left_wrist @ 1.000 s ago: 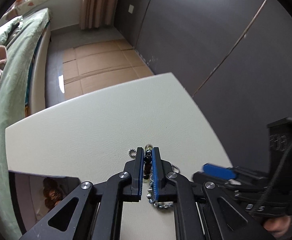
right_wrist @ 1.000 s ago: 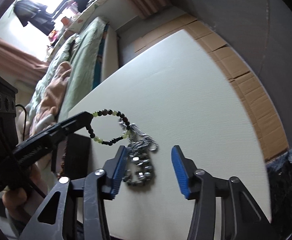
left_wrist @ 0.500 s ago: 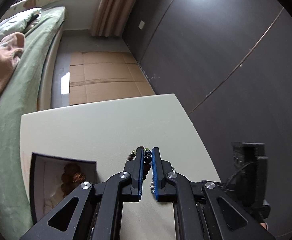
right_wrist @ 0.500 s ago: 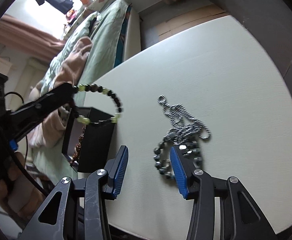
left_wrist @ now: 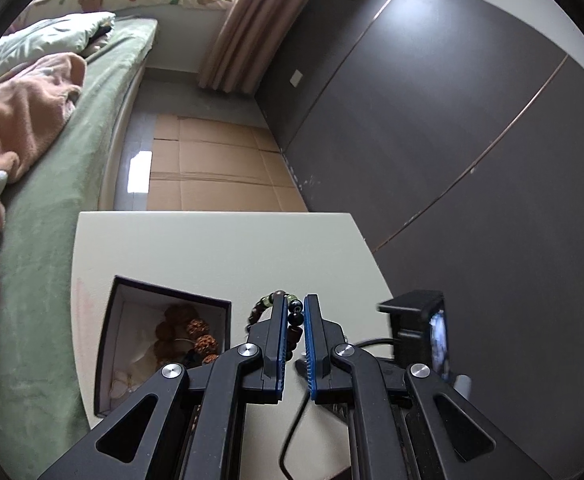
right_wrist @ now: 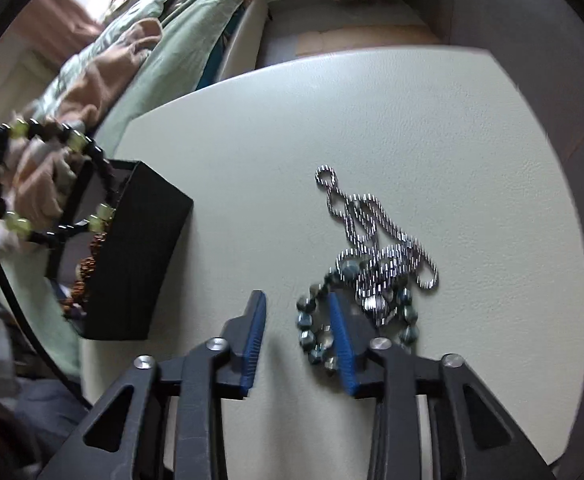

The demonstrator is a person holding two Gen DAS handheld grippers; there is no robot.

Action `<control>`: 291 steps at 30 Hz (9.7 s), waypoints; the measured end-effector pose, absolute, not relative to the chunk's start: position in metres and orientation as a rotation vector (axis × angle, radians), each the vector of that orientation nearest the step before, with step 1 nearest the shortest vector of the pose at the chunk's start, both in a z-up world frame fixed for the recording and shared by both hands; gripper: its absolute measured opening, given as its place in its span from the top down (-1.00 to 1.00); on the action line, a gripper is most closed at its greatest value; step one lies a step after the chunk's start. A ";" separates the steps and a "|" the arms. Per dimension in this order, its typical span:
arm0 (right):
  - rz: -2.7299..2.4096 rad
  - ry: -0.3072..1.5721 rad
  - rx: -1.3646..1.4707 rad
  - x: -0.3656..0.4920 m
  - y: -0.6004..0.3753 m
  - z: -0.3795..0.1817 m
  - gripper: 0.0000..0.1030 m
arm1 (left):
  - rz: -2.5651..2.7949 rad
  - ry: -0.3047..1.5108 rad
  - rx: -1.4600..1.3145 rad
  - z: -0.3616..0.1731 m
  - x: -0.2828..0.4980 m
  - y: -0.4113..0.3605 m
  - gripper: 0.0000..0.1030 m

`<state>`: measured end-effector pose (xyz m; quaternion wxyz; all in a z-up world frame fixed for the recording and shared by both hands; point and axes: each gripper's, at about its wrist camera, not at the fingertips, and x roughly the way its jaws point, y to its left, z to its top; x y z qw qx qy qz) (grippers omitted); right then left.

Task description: Organize jewelry

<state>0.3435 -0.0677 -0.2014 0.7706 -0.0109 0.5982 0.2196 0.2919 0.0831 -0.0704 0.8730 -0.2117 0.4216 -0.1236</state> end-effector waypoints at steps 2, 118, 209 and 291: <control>0.476 1.301 0.006 0.347 -0.069 -0.200 0.77 | -0.242 0.867 -0.443 -0.069 0.286 0.088 0.85; 1.007 1.173 0.188 0.344 -0.008 -0.193 -0.05 | -0.030 0.761 -0.690 -0.081 0.231 0.198 -0.40; 0.323 1.130 0.600 0.299 -0.251 -0.165 -0.14 | -0.183 1.199 -0.133 -0.158 0.310 -0.049 0.26; 0.380 1.064 0.314 0.251 -0.174 -0.090 -0.15 | 0.048 0.810 -0.237 -0.055 0.199 0.074 -0.92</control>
